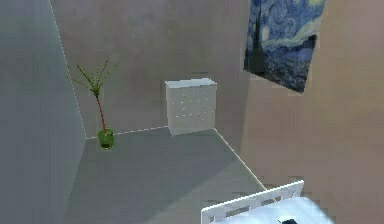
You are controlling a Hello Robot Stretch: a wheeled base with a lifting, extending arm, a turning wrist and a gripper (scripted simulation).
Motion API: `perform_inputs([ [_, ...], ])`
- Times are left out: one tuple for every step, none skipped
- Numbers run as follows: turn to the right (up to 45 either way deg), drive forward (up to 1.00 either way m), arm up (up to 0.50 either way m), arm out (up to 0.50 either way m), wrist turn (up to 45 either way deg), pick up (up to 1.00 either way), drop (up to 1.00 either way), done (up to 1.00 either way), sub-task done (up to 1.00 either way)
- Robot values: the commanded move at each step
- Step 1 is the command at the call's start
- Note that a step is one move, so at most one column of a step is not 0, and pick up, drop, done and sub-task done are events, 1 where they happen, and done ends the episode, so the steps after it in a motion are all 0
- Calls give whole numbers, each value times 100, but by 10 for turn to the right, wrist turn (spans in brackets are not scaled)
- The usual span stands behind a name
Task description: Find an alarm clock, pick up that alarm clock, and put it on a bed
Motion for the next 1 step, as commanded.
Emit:
perform_inputs([
  [0,0,0,0,0,0,100,0,0],
])
